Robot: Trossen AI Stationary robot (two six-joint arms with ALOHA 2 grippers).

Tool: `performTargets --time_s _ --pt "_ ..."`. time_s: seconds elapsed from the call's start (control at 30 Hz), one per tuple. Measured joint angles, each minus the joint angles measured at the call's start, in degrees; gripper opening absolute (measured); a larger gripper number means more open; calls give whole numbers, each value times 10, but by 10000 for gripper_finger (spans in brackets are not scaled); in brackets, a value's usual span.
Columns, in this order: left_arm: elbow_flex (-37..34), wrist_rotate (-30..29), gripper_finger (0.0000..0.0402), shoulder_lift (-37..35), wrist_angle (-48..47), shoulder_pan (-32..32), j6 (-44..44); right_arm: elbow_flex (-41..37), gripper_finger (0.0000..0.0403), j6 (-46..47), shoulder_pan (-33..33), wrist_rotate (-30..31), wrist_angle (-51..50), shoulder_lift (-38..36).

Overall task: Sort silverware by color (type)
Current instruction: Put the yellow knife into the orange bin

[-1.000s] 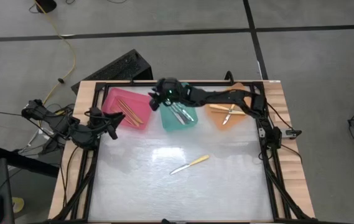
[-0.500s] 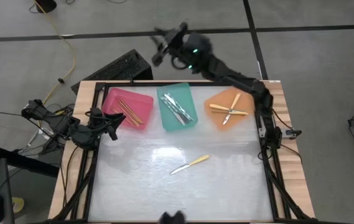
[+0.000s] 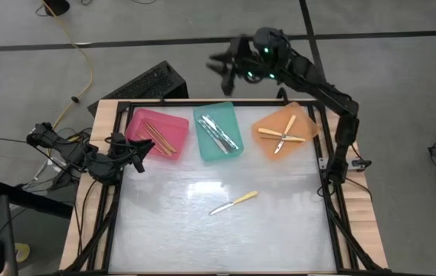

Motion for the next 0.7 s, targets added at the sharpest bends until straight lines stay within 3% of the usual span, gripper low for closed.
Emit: performTargets --time_s 0.2,0.47,0.7 --pt "0 -1 84 0 -1 0 10 0 147 -17 61 -18 -185 -32" --pt "0 1 84 0 -1 0 9 0 147 -21 188 -19 -390 -18" --pt "0 3 84 0 -6 0 7 -102 147 23 297 -19 -418 -12"
